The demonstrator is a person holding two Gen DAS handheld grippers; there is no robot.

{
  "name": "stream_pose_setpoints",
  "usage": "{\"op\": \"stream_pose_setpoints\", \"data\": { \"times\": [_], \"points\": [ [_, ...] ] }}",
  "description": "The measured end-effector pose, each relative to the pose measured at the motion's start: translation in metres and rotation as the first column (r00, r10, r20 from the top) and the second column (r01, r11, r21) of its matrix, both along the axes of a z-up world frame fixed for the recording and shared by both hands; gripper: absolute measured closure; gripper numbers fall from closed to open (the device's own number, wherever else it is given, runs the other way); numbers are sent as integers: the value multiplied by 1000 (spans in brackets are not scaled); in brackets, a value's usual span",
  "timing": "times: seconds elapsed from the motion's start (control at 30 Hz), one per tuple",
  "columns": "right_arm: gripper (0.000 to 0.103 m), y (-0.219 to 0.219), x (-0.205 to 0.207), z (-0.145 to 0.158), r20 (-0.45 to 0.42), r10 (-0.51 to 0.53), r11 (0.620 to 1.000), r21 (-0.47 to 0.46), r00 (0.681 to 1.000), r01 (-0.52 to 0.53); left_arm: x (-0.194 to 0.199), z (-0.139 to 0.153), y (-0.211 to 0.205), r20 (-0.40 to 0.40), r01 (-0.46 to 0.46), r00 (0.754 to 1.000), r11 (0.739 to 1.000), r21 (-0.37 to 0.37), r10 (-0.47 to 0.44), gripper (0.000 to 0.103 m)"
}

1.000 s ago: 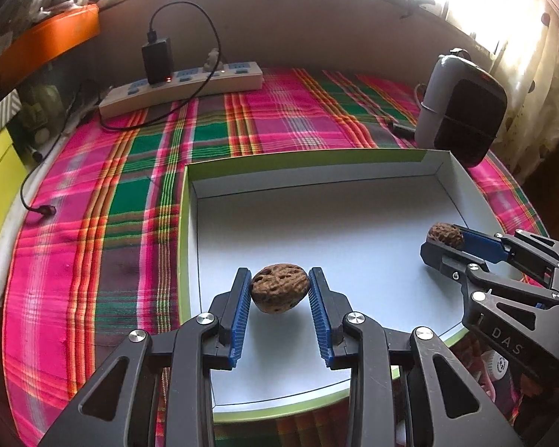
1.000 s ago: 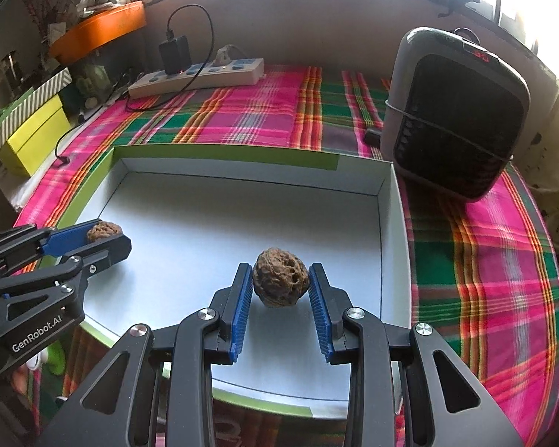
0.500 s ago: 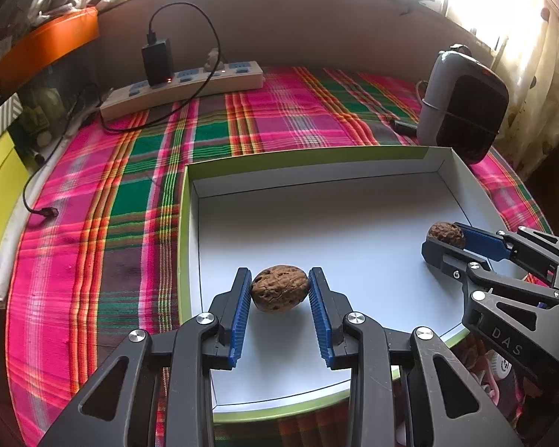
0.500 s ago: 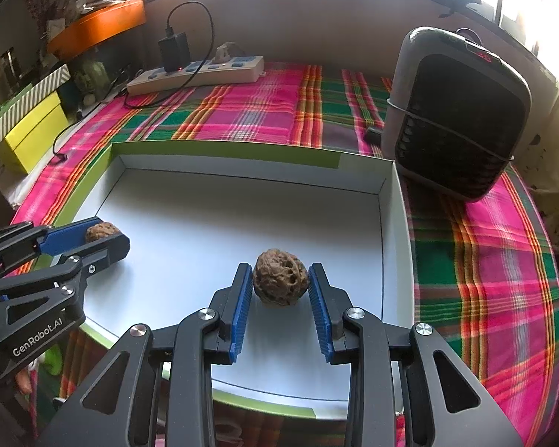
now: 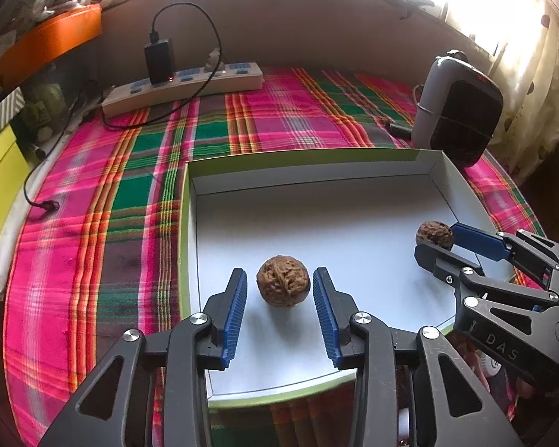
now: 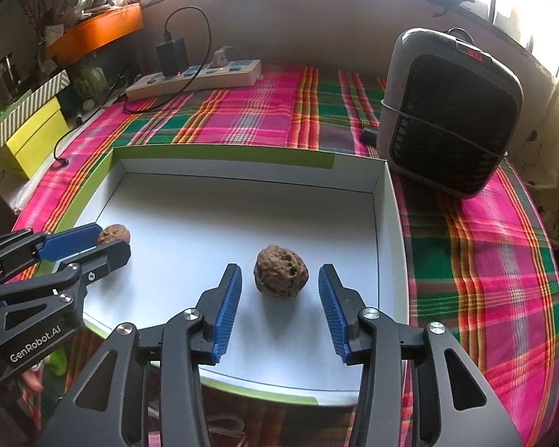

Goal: Organize objects
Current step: 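Lift both grippers out of the tray toward the remaining objects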

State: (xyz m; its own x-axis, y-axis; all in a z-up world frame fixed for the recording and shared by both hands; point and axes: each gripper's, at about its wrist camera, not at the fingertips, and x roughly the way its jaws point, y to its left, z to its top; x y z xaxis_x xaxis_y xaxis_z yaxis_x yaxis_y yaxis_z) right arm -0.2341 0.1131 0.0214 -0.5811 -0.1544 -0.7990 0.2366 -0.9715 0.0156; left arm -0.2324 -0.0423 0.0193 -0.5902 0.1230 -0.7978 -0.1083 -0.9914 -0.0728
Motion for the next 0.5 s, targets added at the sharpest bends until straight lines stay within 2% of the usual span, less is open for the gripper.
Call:
{"op": "stream_pose_setpoints", "data": {
  "times": [0.5],
  "points": [
    [57, 5, 33, 26, -75, -14, 1000, -27, 997, 12, 44, 26, -7, -94, -26, 995, 1000, 4, 26, 67]
  ]
}}
